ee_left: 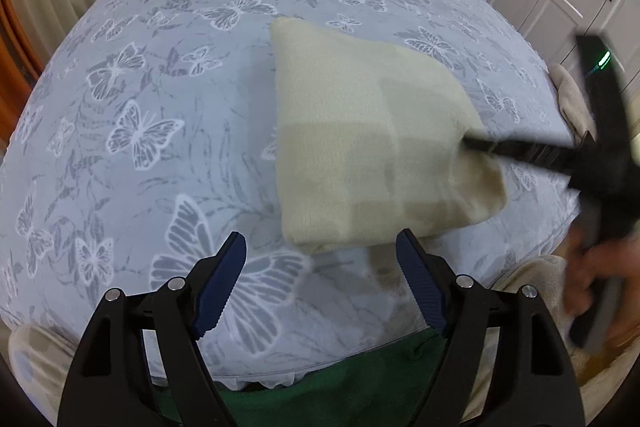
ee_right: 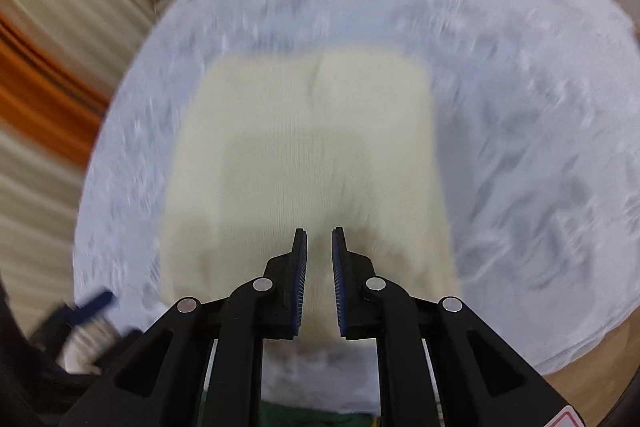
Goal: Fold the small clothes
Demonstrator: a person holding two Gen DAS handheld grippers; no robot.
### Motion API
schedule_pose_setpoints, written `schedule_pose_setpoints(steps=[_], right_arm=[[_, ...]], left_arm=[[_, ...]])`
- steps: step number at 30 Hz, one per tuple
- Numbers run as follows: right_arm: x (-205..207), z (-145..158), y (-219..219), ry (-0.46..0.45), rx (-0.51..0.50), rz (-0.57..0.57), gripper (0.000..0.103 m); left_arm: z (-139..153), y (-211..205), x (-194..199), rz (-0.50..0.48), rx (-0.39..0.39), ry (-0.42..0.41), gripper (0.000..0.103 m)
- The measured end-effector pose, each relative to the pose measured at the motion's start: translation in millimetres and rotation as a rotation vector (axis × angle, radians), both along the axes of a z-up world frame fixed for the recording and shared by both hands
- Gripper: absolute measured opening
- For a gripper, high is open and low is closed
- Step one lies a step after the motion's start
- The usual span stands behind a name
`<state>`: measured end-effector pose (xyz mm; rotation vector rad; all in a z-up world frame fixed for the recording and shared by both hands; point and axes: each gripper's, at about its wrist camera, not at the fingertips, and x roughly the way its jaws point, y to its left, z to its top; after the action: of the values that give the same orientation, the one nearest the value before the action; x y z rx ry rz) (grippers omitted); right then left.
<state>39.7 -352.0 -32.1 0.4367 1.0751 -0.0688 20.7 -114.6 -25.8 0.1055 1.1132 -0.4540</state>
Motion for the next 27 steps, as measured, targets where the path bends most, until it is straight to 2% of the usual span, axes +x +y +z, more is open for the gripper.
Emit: schedule_pose_setpoints(steps=[2,4,6,7,8,9,11,14,15,17,19,21,22,23,24,27], right_arm=[[10,5,-22,-0.011,-0.022,-0.035,0.015],[28,-8,-39,0.018,-0.028,-0.058,0.015],[45,-43,-42,0.110,-0.039,-0.056,0.015],[56,-72,-41,0.184,-0.051,-0.035,0.017],[58,-87,-42,0.192,-0.047,-0.025,0.023],[56,-84,-45,0.166,-0.032,-0.031,0.028],[47,-68,-55,0.138,0.025,-0.057,0.029],[7,-32,-61,0.047,0.032,-0.077,0.029],[-9,-28,-62,0.041,0.048,-0.087,0.034],[-33,-28,-50,0.040,0.111,-0.087,0.036],[-53,-43,-37,0.054,0.203,-0.065,0.036],[-52,-50,-17,0.076,0.194,-0.048,0.036],[-49,-55,-9,0.091,0.134,-0.026,0.035],[-44,-59,-5,0.106,0.099,-0.010,0.028],[-40,-56,-4,0.102,0.093,-0.008,0.011],[-47,-22,-5,0.008,0.056,-0.032,0.010]], left_arm=[[-1,-6,2,-0.006,0.002,0.004,0.075],[-2,-14,4,-0.013,0.006,0.001,0.075],[-2,-22,8,-0.019,0.006,-0.009,0.075],[-2,-26,11,-0.020,0.009,-0.011,0.075],[-4,-30,13,-0.018,0.013,-0.011,0.075],[-7,-34,17,-0.016,0.018,-0.005,0.075],[-10,-36,23,-0.009,0.021,0.016,0.075],[-12,-30,30,0.014,-0.017,0.052,0.075],[-13,-28,31,0.021,-0.025,0.061,0.075],[-16,-26,33,0.035,-0.028,0.074,0.077],[-20,-26,33,0.043,-0.033,0.083,0.077],[-24,-29,32,0.044,-0.029,0.091,0.078],[-27,-31,32,0.043,-0.019,0.093,0.078],[-29,-33,32,0.043,-0.009,0.094,0.078],[-31,-35,31,0.039,-0.003,0.096,0.078],[-32,-37,27,0.034,0.015,0.086,0.078]])
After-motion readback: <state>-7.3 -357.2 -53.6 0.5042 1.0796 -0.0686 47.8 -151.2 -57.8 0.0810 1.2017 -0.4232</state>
